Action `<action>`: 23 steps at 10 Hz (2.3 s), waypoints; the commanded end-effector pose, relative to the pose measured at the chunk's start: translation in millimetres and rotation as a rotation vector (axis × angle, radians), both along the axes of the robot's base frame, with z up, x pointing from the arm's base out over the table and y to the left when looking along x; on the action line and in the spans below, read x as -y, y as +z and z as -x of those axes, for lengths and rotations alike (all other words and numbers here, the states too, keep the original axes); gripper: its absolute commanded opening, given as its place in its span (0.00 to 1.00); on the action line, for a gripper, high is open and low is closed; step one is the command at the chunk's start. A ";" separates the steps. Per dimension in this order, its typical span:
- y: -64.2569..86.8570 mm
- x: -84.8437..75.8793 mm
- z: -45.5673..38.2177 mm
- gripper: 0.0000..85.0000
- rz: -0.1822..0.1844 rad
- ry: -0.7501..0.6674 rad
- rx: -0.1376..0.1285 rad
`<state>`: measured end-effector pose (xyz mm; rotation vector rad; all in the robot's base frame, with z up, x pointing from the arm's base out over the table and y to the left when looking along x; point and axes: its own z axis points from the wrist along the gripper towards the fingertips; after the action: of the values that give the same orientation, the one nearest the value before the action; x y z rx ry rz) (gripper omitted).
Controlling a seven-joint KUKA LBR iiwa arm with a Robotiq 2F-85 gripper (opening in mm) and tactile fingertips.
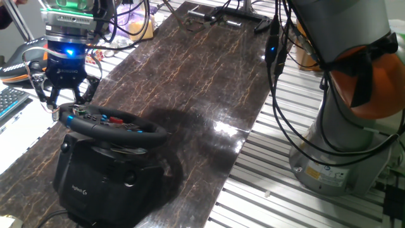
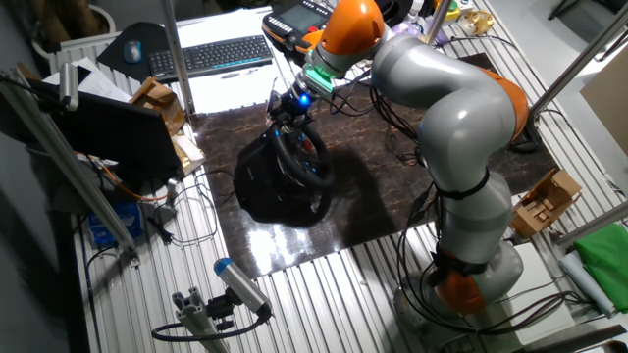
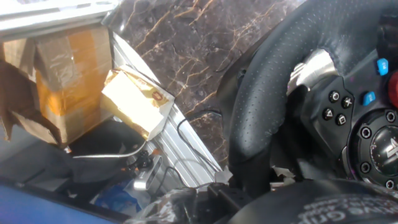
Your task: Rotate the steering wheel 90 degrees clockwise
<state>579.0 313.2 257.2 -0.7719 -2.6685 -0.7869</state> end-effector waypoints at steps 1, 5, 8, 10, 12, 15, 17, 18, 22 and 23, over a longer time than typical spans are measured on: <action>-1.3 0.8 0.0 0.01 0.006 -0.004 -0.002; -3.6 5.0 -2.7 0.01 0.028 -0.032 -0.004; -2.9 5.3 -1.6 0.01 0.038 -0.047 -0.004; -3.0 6.0 -0.9 0.01 0.046 -0.052 -0.004; -3.8 6.5 0.6 0.01 0.051 -0.056 -0.006; -2.2 5.4 3.5 0.01 0.039 -0.059 -0.005; -2.2 4.6 3.8 0.01 0.024 -0.045 0.007; -1.7 3.4 4.2 0.01 0.013 -0.034 0.015; -0.9 3.2 4.8 0.01 0.014 -0.034 0.009; -0.8 3.4 4.6 0.01 0.014 -0.037 0.009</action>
<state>574.3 309.7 256.1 -0.8269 -2.6763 -0.7827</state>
